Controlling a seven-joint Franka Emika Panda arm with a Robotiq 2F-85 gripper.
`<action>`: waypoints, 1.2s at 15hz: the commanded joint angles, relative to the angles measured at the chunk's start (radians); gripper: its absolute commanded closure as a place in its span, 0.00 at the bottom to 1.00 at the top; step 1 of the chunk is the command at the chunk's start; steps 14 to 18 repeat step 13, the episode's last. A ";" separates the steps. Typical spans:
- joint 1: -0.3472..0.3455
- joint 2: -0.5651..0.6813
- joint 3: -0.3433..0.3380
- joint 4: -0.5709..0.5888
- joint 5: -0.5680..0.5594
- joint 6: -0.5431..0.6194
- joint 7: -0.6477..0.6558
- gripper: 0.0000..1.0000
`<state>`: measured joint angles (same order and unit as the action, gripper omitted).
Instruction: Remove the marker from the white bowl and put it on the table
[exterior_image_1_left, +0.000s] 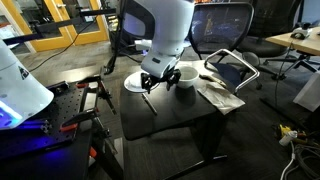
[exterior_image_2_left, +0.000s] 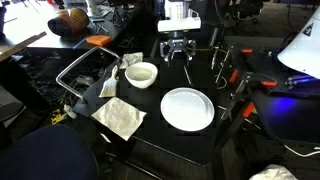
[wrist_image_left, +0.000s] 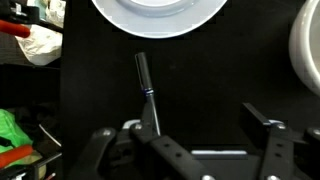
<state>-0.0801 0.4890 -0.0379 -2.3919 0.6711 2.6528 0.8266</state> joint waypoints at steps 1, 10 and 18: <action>0.049 -0.154 -0.035 -0.105 -0.033 0.033 0.004 0.00; 0.048 -0.272 -0.038 -0.138 -0.155 0.018 0.011 0.00; 0.048 -0.288 -0.038 -0.147 -0.160 0.018 0.011 0.00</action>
